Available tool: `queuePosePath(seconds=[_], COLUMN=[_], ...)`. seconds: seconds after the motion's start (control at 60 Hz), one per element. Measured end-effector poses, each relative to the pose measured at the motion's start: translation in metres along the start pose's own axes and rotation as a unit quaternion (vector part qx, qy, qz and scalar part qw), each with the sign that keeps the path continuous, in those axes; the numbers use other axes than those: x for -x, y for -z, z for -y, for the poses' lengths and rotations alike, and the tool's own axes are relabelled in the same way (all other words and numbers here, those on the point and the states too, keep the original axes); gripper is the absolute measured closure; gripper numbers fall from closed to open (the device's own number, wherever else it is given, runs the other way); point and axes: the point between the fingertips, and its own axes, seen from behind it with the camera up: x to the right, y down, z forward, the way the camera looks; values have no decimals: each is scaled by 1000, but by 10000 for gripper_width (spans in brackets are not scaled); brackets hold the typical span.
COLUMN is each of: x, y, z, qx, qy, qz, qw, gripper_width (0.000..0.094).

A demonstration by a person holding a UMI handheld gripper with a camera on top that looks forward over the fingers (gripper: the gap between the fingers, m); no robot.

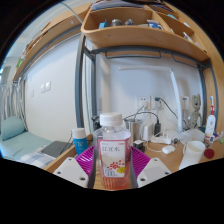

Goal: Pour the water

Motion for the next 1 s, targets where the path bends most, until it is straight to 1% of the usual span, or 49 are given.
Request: queuePosePath(seconds=[0.05, 0.083, 0.267, 0.383, 0.467, 0.567, 0.633, 0.7, 0.717, 0.75, 0.817, 0.867, 0.917, 1.0], x=[0, 0, 1, -3, -17, -41, -60, -80, -87, -100, -123, -133, -145, -155], y=[0, 0, -2, -1, 3, 9, 12, 17, 17, 17, 19, 22, 22, 22], z=[-1, -1, -2, 0, 12, 35, 53, 72, 74, 75, 72, 70, 69, 65], qx=[7, 12, 22, 48, 59, 54, 37, 14, 1, -12, -24, -25, -33, -33], qy=[2, 4, 20, 23, -42, -177, -282, -398, -421, -468, -541, -587, -626, -682], qz=[0, 0, 5, 7, 4, -3, -9, -20, -21, -27, -42, -54, -56, -60], qw=[1000, 1000, 1000, 999, 997, 983, 959, 917, 907, 883, 840, 808, 778, 728], gripper_width=[443, 503, 503, 504, 505, 504, 505, 503, 504, 506, 503, 504, 503, 504])
